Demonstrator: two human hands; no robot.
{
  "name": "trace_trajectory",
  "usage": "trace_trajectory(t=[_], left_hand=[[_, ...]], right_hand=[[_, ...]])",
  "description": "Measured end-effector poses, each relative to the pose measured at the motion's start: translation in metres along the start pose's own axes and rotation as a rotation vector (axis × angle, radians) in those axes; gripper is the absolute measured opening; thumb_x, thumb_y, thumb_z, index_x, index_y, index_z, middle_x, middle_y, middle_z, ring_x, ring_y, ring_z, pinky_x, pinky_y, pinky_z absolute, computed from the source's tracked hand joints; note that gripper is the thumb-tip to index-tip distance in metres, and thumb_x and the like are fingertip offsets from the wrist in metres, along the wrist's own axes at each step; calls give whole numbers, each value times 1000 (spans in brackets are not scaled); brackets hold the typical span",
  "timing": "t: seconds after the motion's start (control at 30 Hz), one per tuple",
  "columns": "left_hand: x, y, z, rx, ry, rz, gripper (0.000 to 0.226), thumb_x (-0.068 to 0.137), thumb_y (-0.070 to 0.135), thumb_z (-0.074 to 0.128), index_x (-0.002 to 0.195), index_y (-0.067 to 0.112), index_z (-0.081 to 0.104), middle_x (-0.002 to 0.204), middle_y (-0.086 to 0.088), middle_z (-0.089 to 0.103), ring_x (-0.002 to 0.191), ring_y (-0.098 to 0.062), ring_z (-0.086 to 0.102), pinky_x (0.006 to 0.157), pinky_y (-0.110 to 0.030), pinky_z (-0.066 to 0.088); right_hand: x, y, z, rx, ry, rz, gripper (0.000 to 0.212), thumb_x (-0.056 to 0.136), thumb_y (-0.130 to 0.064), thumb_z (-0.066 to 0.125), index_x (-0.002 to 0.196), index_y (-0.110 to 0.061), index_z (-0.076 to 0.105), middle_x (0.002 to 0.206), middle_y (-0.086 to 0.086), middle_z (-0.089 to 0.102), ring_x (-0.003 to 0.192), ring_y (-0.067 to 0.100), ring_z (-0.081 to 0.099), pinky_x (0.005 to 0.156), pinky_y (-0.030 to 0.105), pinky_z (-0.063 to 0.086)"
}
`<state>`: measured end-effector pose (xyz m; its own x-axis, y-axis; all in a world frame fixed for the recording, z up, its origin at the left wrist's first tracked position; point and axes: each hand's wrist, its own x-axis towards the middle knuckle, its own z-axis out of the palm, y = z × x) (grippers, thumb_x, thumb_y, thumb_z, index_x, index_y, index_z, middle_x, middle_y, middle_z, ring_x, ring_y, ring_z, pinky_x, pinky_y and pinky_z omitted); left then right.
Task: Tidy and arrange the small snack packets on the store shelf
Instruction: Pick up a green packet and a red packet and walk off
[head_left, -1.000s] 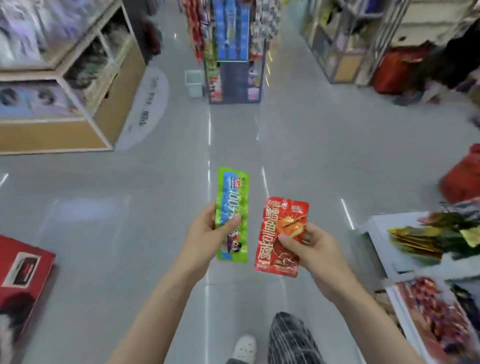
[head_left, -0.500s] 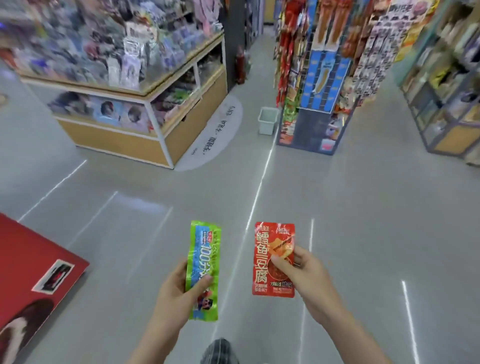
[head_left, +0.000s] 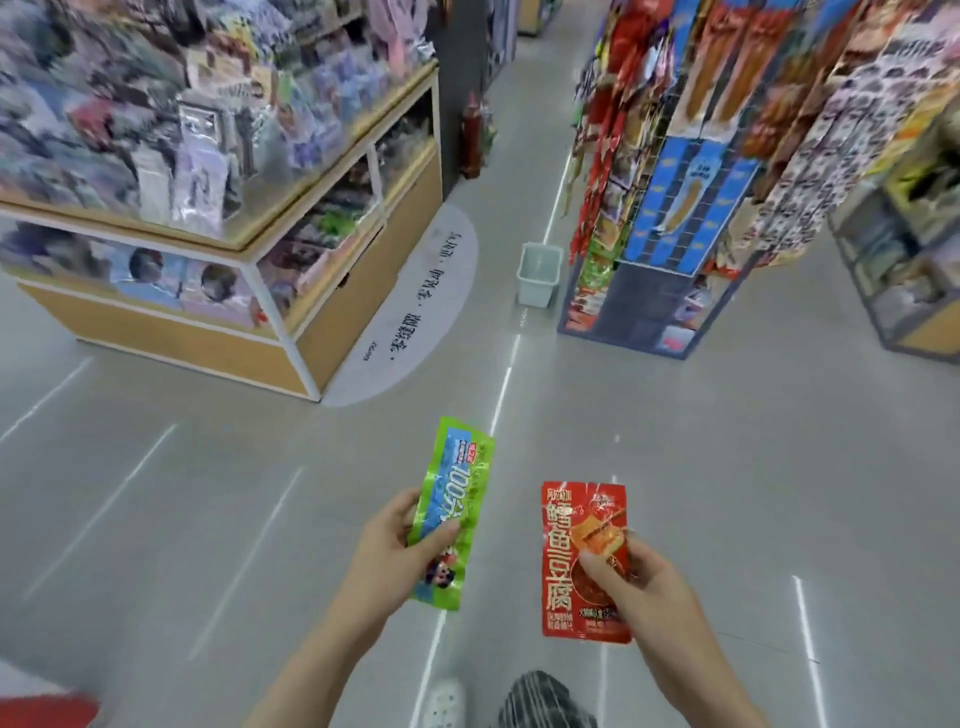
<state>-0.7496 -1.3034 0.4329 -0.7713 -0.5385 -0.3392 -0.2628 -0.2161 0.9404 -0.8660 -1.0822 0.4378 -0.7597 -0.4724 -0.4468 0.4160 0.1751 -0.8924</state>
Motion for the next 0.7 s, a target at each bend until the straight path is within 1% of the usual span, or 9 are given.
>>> trace_trajectory(t=[0.07,0.13,0.3,0.4,0.47,0.5,0.6,0.67,0.7], left_hand=[[66,32,-1,19,-62,9,28,87,3,70,109,20,67,96,-1,77,83,-12,73,71,-22,57],[129,55,-2,5,-96,4,27,88,3,69,110,19,67,99,-3,77,85,-15,73,73,-25,58],[289,98,-12,8,-120,-17,29,88,4,69,114,18,65,103,-3,77,89,-18,74,73,-27,59],[377,127,-33,-33,-63,-52,29,88,4,68,115,14,64,102,-5,76,86,-17,74,65,-23,57],[433,150,-53,-47,-10,-55,29,88,4,67,116,14,65,102,-6,76,87,-18,74,65,-24,57],[459,162,-64,-42,14,-55,28,89,5,67,115,15,66,102,-5,77,88,-19,74,65,-24,57],[539,192,-97,-30,64,-66,27,89,6,68,114,18,67,101,-4,77,87,-19,74,65,-24,57],[601,209,-114,-3,59,-66,27,89,7,69,114,17,66,100,-3,77,87,-18,74,66,-25,58],[634,218,-121,10,47,-70,27,89,7,69,114,17,66,100,-3,77,87,-18,74,67,-25,59]], right_hand=[[46,-22,9,8,38,2,20,75,-30,76,94,-25,76,98,6,76,89,24,74,69,35,59],[99,-40,17,10,82,7,19,78,-26,76,96,-22,75,99,6,76,90,25,74,73,38,59],[259,-90,52,40,140,-8,21,82,-21,74,102,-22,72,95,1,77,86,20,74,69,33,58],[358,-135,80,21,101,-10,20,84,-24,73,104,-24,71,94,-3,77,86,17,74,74,36,59],[422,-171,100,-15,72,-9,23,84,-28,73,106,-24,70,96,-5,76,88,15,73,79,38,58],[452,-190,110,-37,56,-12,24,84,-30,74,107,-24,70,97,-6,76,89,14,73,80,37,58],[543,-244,142,-69,-9,-35,32,77,-37,77,105,-24,71,97,-6,76,89,12,73,74,29,57],[604,-272,163,-59,-28,-40,39,71,-41,78,104,-23,72,98,-3,76,90,15,73,73,29,57],[635,-281,173,-51,-22,-32,38,71,-40,78,104,-23,72,98,-2,76,90,16,73,73,29,57]])
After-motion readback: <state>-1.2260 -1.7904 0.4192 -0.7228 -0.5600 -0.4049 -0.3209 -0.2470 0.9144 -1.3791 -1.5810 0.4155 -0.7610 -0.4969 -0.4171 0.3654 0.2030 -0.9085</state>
